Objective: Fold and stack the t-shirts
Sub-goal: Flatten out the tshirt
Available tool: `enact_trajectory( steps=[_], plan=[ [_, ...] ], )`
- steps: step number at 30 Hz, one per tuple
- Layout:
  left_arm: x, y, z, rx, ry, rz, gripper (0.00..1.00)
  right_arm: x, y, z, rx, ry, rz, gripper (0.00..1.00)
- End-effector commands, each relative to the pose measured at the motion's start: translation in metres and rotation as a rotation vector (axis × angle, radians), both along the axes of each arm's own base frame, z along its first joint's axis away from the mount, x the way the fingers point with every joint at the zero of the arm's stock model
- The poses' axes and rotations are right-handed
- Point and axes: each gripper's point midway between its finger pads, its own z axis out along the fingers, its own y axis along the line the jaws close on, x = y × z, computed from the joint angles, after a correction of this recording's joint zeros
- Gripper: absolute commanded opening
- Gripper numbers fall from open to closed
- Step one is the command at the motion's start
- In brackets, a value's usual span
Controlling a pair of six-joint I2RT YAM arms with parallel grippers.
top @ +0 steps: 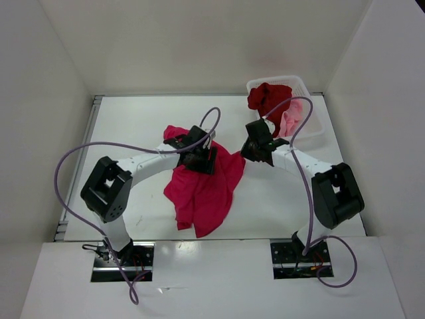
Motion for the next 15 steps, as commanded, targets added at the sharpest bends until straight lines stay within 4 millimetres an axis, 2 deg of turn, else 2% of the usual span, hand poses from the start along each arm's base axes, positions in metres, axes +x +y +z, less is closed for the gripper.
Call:
enact_trajectory(
  steps=[1, 4, 6, 7, 9, 10, 11, 13, 15],
  plan=[
    [0.011, -0.018, -0.009, 0.051, -0.064, -0.046, 0.71, -0.007, -0.011, 0.008, -0.020, -0.022, -0.020, 0.00],
    [0.016, -0.008, -0.026, 0.138, -0.088, -0.019, 0.72, -0.011, -0.016, 0.009, -0.018, -0.026, -0.029, 0.00],
    [0.023, -0.006, -0.026, 0.150, -0.126, -0.020, 0.71, -0.012, -0.021, 0.011, -0.016, -0.030, -0.039, 0.00],
    [0.023, -0.006, -0.026, 0.150, -0.126, -0.020, 0.65, -0.014, -0.022, 0.011, -0.016, -0.030, -0.039, 0.00],
    [0.023, -0.002, -0.041, 0.193, -0.112, -0.043, 0.59, -0.015, -0.024, 0.011, -0.010, -0.029, -0.042, 0.00],
    [0.025, -0.004, -0.039, 0.187, -0.119, -0.042, 0.57, -0.018, -0.026, 0.008, -0.014, -0.021, -0.042, 0.00],
    [0.027, 0.001, -0.044, 0.217, -0.124, -0.038, 0.51, -0.016, -0.025, 0.012, -0.006, -0.037, -0.042, 0.00],
    [0.029, 0.004, -0.044, 0.234, -0.135, -0.025, 0.45, -0.019, -0.024, 0.013, 0.001, -0.036, -0.036, 0.00],
    [0.034, 0.003, -0.033, 0.221, -0.166, -0.014, 0.39, -0.021, -0.025, 0.009, 0.004, -0.026, -0.043, 0.00]
  ],
)
